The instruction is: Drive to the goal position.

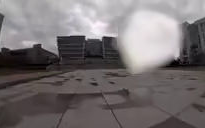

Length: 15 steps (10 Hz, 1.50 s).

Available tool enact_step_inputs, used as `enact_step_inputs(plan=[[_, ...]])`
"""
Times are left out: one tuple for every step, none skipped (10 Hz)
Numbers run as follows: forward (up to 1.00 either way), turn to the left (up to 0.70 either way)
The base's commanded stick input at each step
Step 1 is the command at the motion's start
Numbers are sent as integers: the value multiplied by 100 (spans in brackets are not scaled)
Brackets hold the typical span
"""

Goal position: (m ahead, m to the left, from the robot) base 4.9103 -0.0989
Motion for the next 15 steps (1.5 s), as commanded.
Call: enact_step_inputs(plan=[[70,35],[70,35],[70,26],[70,16],[70,6],[70,0],[70,0],[70,0],[70,0],[70,0],[70,0],[70,0],[70,0],[70,0],[70,0]])
